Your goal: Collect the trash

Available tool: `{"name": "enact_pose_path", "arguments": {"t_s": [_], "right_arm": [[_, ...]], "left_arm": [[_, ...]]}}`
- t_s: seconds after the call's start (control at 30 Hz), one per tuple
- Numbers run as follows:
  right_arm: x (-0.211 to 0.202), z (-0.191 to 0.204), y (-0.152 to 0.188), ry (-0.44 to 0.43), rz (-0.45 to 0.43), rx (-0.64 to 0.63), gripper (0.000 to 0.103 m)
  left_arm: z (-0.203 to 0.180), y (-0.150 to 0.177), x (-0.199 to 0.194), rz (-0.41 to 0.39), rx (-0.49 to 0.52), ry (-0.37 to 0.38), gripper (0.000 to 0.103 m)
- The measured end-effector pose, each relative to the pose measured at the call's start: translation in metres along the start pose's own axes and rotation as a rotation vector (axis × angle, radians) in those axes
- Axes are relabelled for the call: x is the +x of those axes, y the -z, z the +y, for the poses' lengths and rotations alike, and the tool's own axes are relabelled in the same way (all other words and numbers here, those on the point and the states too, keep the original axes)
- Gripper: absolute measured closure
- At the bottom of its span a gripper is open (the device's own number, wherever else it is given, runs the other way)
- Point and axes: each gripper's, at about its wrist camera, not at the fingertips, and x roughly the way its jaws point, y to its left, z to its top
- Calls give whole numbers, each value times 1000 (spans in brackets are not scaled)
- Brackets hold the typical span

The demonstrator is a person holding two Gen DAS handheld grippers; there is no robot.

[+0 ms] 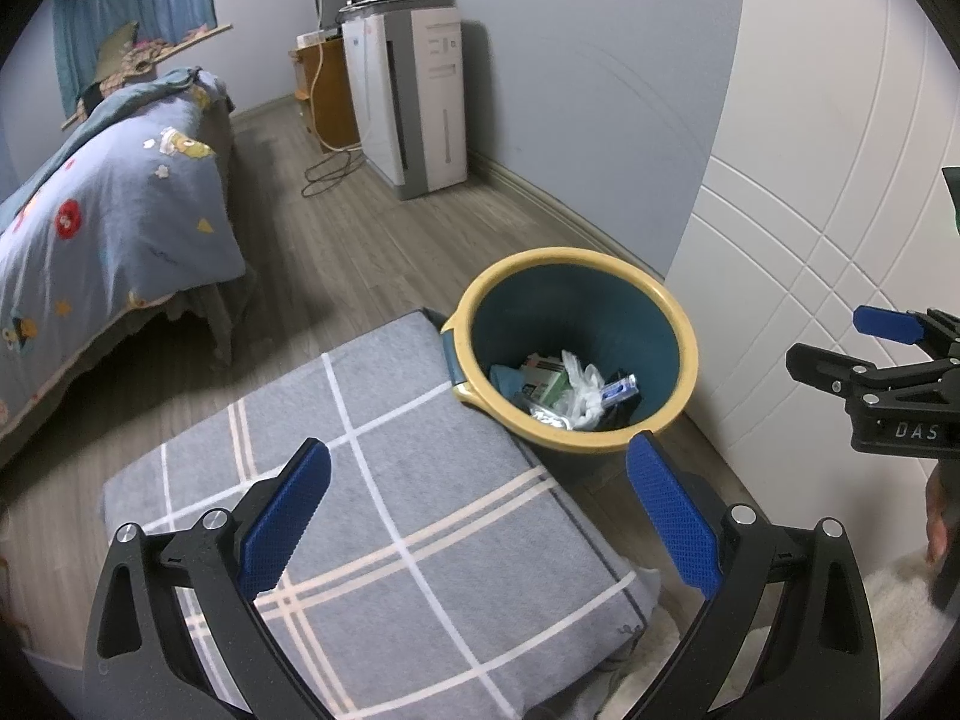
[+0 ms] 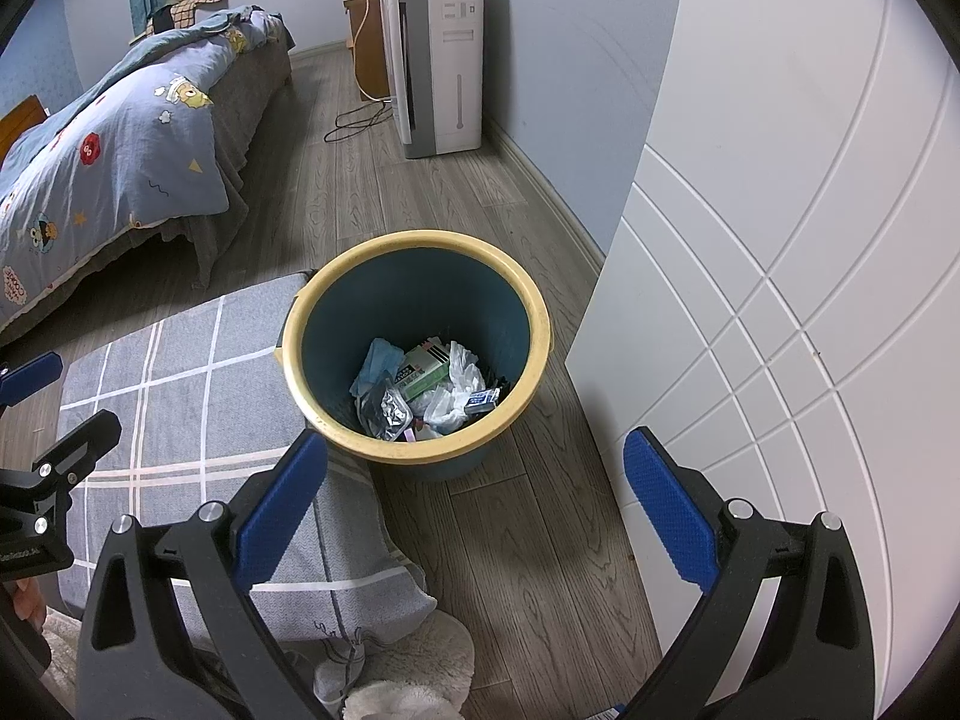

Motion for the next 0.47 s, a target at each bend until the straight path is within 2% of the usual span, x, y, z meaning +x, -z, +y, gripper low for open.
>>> {"name": "enact_pose_path", "arguments": {"t_s": [0.3, 0.47], "right_arm": [[3, -3, 6, 7, 7, 10, 6], [5, -7, 6, 20, 35, 57, 6]], "left_arm": [[-9, 4, 2, 25, 43, 10, 5], [-7, 6, -1, 32, 60, -20, 5]]}}
